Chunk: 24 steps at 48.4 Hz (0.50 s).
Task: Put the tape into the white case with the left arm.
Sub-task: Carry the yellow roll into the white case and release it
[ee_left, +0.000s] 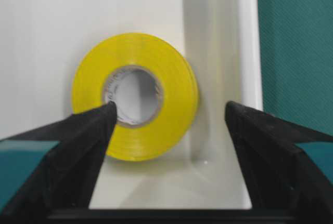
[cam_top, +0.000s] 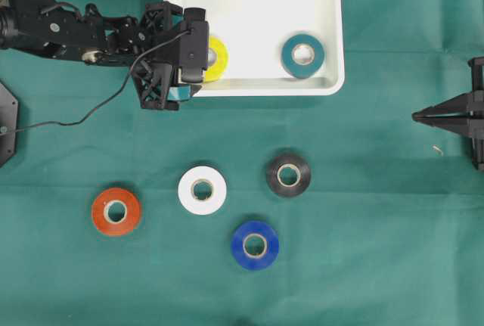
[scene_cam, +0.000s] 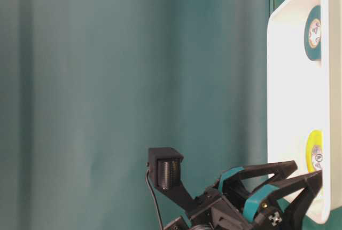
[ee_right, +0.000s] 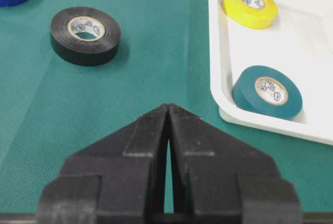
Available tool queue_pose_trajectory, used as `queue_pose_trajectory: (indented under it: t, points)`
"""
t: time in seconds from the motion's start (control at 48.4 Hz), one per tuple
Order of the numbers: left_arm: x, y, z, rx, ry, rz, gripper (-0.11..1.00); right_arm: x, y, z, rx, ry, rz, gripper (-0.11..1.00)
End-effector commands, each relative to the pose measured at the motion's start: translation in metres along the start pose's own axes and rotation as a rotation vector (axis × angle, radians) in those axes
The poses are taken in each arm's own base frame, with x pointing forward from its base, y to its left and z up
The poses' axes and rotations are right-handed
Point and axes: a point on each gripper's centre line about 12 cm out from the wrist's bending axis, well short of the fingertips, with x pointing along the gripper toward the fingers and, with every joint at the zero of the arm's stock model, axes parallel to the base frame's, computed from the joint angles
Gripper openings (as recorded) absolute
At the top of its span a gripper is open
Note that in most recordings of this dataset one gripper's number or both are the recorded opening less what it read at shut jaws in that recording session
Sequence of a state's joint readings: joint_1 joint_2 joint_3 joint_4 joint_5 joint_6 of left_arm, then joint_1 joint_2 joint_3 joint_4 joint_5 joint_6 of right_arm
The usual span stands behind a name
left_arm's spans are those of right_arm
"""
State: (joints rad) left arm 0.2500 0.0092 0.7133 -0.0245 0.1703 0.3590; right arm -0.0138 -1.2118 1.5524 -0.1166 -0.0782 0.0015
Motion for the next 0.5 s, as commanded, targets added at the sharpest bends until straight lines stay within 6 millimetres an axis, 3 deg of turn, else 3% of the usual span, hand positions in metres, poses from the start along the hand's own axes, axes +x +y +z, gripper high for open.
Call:
queue_pose_trajectory:
  t: [0.0,0.165,0.475]
  points:
    - [-0.012,0.004,0.011,0.0,-0.049,0.018,0.89,0.001,-0.001,0.004,0.002,-0.014,-0.002,-0.09]
    - [-0.027,-0.001,0.018,0.012,-0.091,0.018,0.88,0.0,0.0,0.005,0.001,-0.015,0.0,-0.09]
    - [-0.062,-0.029,0.018,0.064,-0.204,-0.004,0.87,0.0,0.0,0.005,0.001,-0.015,0.0,-0.09]
